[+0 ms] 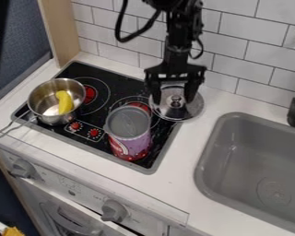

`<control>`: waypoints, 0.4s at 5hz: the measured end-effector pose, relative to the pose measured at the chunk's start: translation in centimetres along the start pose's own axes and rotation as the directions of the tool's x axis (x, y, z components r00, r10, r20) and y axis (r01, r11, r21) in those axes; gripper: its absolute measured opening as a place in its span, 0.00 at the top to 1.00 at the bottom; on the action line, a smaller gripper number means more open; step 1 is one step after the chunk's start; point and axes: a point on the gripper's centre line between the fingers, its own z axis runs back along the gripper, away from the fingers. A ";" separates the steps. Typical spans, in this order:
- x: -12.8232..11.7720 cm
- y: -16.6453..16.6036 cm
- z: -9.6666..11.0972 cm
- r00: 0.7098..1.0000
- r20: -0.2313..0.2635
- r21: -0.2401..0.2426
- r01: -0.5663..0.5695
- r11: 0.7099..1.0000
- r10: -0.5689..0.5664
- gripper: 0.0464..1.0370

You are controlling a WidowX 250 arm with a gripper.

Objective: Take the lid off the silver pot and place it on the right side of the stove.

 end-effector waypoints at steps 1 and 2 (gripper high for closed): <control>0.8 -0.1 3.6 0.998 0.061 -0.058 -0.010 0.998 0.014 0.04; 1.4 0.9 6.7 0.993 0.113 -0.102 -0.034 0.994 0.046 0.04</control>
